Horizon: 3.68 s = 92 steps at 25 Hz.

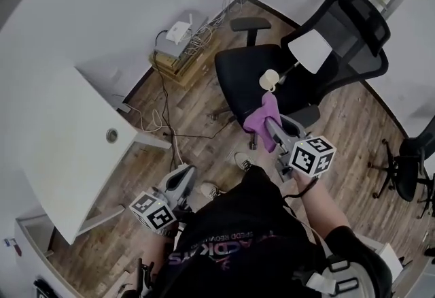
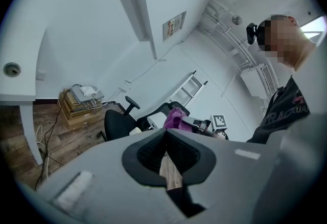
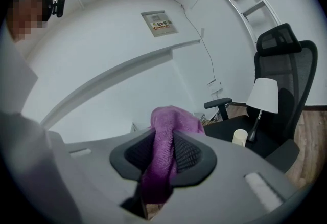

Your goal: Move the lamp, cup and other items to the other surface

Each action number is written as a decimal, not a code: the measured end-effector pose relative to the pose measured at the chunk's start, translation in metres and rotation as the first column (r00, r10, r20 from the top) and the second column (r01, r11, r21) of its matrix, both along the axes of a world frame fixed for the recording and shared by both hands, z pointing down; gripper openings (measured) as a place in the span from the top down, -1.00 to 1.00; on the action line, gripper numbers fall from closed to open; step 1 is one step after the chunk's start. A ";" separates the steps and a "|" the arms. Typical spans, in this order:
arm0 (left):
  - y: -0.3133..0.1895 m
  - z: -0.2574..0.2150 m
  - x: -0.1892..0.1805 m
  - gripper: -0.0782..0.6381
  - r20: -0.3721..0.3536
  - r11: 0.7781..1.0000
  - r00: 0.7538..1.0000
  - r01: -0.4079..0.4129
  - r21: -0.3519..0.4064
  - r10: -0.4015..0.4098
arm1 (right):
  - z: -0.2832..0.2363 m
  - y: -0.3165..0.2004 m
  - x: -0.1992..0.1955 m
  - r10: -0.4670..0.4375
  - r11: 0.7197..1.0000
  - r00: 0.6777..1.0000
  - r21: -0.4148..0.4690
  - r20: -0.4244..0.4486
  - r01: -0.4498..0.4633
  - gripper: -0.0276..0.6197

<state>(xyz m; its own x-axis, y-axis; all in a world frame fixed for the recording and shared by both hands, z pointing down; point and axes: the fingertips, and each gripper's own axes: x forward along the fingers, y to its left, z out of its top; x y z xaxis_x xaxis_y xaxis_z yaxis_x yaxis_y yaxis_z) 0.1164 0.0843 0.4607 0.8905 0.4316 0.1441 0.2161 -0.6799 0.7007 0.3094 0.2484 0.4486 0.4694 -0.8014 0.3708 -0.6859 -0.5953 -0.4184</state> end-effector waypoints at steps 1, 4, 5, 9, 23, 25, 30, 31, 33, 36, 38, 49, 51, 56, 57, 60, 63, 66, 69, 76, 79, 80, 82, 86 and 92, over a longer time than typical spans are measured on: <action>-0.001 0.002 -0.002 0.79 0.002 1.000 1.000 0.021 -0.002 -0.021 | 0.006 0.001 0.008 -0.010 1.000 1.000 -0.025 -0.005 0.010 0.64; -0.008 0.008 -0.005 0.79 0.021 0.995 0.995 0.098 -0.018 -0.097 | 0.039 -0.003 0.038 -0.064 0.991 0.998 -0.119 0.009 0.065 0.64; -0.009 0.010 -0.004 0.79 0.027 0.992 0.992 0.121 -0.021 -0.121 | 0.054 -0.004 0.050 -0.081 0.986 0.996 -0.145 0.036 0.086 0.64; 0.003 0.011 0.012 0.79 0.043 0.982 0.981 0.189 -0.016 -0.188 | 0.118 -0.001 0.104 -0.116 0.956 0.980 -0.248 0.163 0.154 0.64; 0.082 0.059 0.068 0.79 0.247 0.906 0.879 0.424 -0.017 -0.407 | 0.306 -0.001 0.240 -0.111 0.864 0.896 -0.405 0.429 0.301 0.63; 0.094 0.068 0.066 0.79 0.287 0.895 0.860 0.447 -0.022 -0.422 | 0.326 -0.004 0.246 -0.106 0.851 0.888 -0.422 0.448 0.314 0.63; 0.104 0.078 0.051 0.79 0.372 0.857 0.798 0.515 -0.009 -0.475 | 0.365 -0.003 0.251 -0.069 0.815 0.873 -0.478 0.482 0.328 0.62; 0.106 0.079 0.051 0.79 0.386 0.852 0.788 0.523 -0.009 -0.480 | 0.371 -0.004 0.253 -0.066 0.808 0.870 -0.486 0.488 0.333 0.61; 0.108 0.079 0.054 0.79 0.406 0.847 0.776 0.531 -0.006 -0.483 | 0.380 -0.006 0.257 -0.064 0.792 0.868 -0.505 0.493 0.345 0.60; 0.109 0.082 0.052 0.79 0.421 0.839 0.762 0.544 -0.003 -0.492 | 0.392 -0.005 0.260 -0.048 0.774 0.872 -0.533 0.487 0.341 0.55; 0.110 0.086 0.050 0.79 0.426 0.835 0.757 0.550 -0.006 -0.495 | 0.397 -0.003 0.260 -0.034 0.770 0.875 -0.545 0.483 0.331 0.39; 0.104 0.080 0.042 0.79 0.347 0.854 0.806 0.519 -0.027 -0.479 | 0.343 0.008 0.251 -0.084 0.816 0.907 -0.493 0.413 0.301 0.17; 0.101 0.073 0.037 0.79 0.321 0.855 0.813 0.518 -0.023 -0.485 | 0.318 0.013 0.253 -0.088 0.843 0.923 -0.466 0.373 0.269 0.61; 0.092 0.056 0.023 0.79 0.248 0.852 0.825 0.524 0.002 -0.508 | 0.246 -0.007 0.223 -0.231 0.904 0.914 -0.274 0.333 0.329 0.91; 0.088 0.051 0.020 0.79 0.228 0.849 0.825 0.529 0.012 -0.517 | 0.228 -0.019 0.211 -0.287 0.900 0.903 -0.232 0.318 0.368 0.91; 0.082 0.036 0.011 0.79 0.165 0.834 0.820 0.551 0.030 -0.547 | 0.169 -0.052 0.165 -0.454 0.866 0.846 -0.087 0.279 0.493 0.91; 0.075 0.017 -0.004 0.79 0.107 0.817 0.810 0.575 0.047 -0.576 | 0.102 -0.088 0.101 -0.621 0.779 0.753 0.064 0.218 0.624 0.91; 0.058 0.000 -0.028 0.79 0.051 0.781 0.779 0.622 0.058 -0.625 | 0.039 -0.128 0.017 -0.773 0.634 0.619 0.156 0.141 0.757 0.91; 0.047 -0.010 -0.052 0.79 0.016 0.737 0.738 0.673 0.064 -0.675 | -0.010 -0.150 -0.063 -0.879 0.476 0.470 0.220 0.084 0.851 0.91; 0.054 -0.033 -0.087 0.79 -0.119 0.695 0.703 0.711 0.106 -0.701 | -0.062 -0.135 -0.207 -0.990 0.111 0.129 0.258 -0.053 0.960 0.91; 0.059 -0.039 -0.094 0.78 -0.155 0.693 0.706 0.708 0.137 -0.691 | -0.060 -0.124 -0.247 -0.996 0.020 0.039 0.227 -0.081 0.974 0.91; 0.059 -0.040 -0.097 0.78 -0.158 0.688 0.702 0.712 0.144 -0.694 | -0.059 -0.122 -0.255 -0.996 -0.001 0.017 0.219 -0.082 0.976 0.91; 0.057 -0.041 -0.105 0.78 -0.155 0.676 0.692 0.722 0.150 -0.705 | -0.057 -0.120 -0.266 -0.997 -0.028 -0.013 0.217 -0.071 0.976 0.91; 0.058 -0.042 -0.117 0.79 -0.137 0.662 0.680 0.733 0.153 -0.721 | -0.053 -0.110 -0.282 -0.998 -0.064 -0.056 0.212 -0.043 0.975 0.91; 0.058 -0.036 -0.118 0.79 -0.107 0.686 0.700 0.713 0.144 -0.706 | -0.052 -0.107 -0.273 -0.999 0.003 0.012 0.216 -0.043 0.976 0.91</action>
